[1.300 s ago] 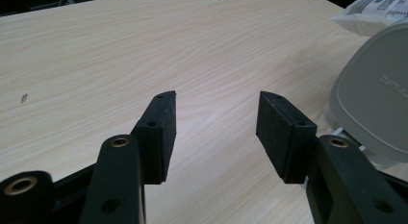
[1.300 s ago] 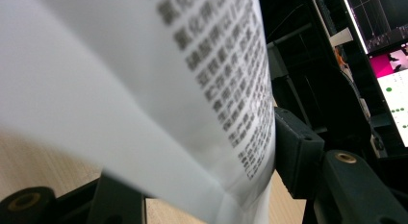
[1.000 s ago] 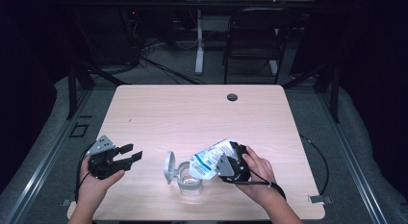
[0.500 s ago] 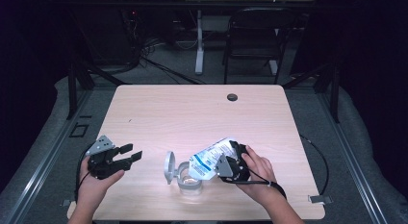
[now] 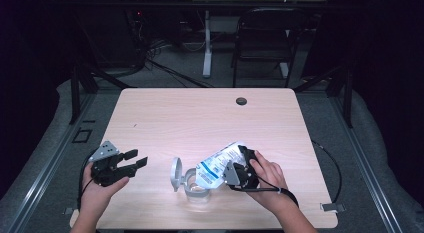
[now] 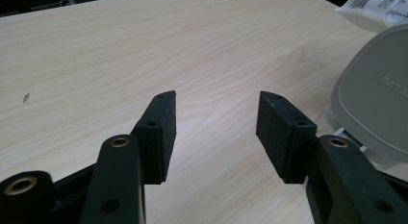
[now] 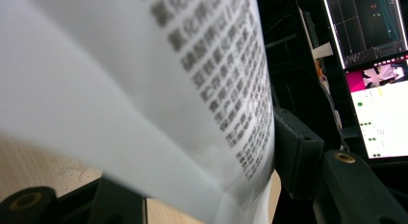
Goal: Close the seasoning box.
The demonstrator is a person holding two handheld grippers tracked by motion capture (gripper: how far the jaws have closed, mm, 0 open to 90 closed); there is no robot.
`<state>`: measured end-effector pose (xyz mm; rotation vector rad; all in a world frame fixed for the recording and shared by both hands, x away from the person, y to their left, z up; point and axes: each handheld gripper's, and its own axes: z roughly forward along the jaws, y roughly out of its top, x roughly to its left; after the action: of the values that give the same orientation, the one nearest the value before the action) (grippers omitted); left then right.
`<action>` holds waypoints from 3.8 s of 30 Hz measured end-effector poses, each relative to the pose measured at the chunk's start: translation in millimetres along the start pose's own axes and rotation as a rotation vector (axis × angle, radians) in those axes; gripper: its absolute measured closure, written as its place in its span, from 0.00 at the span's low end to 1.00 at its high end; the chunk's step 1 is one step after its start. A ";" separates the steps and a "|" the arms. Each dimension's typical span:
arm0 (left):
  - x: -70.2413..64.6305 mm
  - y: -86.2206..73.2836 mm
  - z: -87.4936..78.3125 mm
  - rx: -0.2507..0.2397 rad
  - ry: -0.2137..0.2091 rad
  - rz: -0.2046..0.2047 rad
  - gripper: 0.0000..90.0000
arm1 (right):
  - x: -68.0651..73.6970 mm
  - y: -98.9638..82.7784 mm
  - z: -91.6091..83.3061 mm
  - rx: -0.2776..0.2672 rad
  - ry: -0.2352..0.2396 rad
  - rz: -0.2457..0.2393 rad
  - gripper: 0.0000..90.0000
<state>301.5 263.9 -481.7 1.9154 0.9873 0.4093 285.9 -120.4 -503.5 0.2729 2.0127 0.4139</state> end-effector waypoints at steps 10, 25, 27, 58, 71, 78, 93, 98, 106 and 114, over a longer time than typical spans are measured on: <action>0.2 -0.1 0.0 0.000 0.001 0.000 0.55 | 0.5 1.6 -0.4 0.009 -0.008 -0.048 0.53; 0.3 -0.1 -0.1 0.001 0.001 0.000 0.55 | 2.4 2.3 0.2 0.005 -0.031 -0.084 0.54; 0.4 -0.2 0.0 0.001 0.001 -0.001 0.55 | 2.5 2.3 0.3 0.007 -0.035 -0.083 0.54; 0.7 -0.2 -0.3 0.007 0.002 0.000 0.55 | 2.5 5.2 0.1 0.029 -0.074 -0.177 0.55; 0.7 -0.6 0.3 0.003 0.001 -0.004 0.55 | 2.4 6.9 0.4 0.022 -0.079 -0.198 0.55; 0.9 -0.4 -0.1 0.006 0.001 -0.002 0.55 | 2.4 8.0 0.3 0.033 -0.085 -0.224 0.55; 1.1 -0.5 -0.2 0.006 0.002 -0.003 0.55 | 3.4 9.1 1.4 0.026 -0.087 -0.234 0.56; 1.8 -0.6 -0.5 0.004 0.001 -0.003 0.55 | 3.9 10.1 1.7 0.022 -0.094 -0.241 0.56; 1.5 -0.5 -0.2 0.004 0.001 -0.003 0.55 | 4.0 11.9 2.0 0.022 -0.103 -0.253 0.57; 1.5 -0.5 -0.4 0.004 0.000 -0.004 0.55 | 4.2 13.3 2.3 0.022 -0.108 -0.259 0.57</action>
<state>301.9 265.5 -482.1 1.9162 0.9927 0.4058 286.2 -106.3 -502.6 0.0452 1.9158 0.2096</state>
